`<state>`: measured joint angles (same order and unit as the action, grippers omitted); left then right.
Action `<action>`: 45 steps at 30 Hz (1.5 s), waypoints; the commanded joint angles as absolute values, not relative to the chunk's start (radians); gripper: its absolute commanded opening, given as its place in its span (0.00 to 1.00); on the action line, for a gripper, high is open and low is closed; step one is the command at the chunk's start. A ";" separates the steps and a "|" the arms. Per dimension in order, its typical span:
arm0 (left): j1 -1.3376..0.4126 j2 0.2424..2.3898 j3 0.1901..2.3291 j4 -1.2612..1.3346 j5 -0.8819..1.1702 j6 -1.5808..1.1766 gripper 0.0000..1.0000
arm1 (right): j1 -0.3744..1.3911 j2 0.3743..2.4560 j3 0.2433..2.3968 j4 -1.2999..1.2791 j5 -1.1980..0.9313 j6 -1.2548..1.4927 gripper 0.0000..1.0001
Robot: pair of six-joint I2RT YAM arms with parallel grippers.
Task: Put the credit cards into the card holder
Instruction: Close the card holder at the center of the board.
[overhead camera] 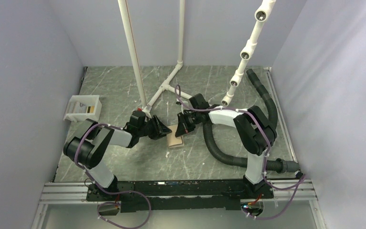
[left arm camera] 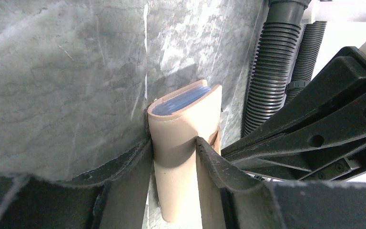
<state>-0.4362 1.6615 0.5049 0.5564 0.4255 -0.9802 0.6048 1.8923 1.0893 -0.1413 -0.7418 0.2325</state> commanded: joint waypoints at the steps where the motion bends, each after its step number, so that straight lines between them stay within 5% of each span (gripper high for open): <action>1: -0.455 1.659 0.486 0.551 0.455 -0.966 0.44 | 0.610 1.937 1.150 -0.158 -0.763 0.202 0.00; 15: -0.471 1.737 0.471 0.656 0.481 -1.013 0.24 | 0.612 2.067 1.296 -0.365 -0.665 0.189 0.00; 33: -0.480 1.686 0.444 0.634 0.464 -0.996 0.16 | 0.586 2.395 1.613 -0.667 -0.396 0.370 0.00; 45: -0.486 1.631 0.432 0.580 0.445 -0.965 0.15 | 0.612 2.286 1.467 -0.461 -0.450 0.352 0.02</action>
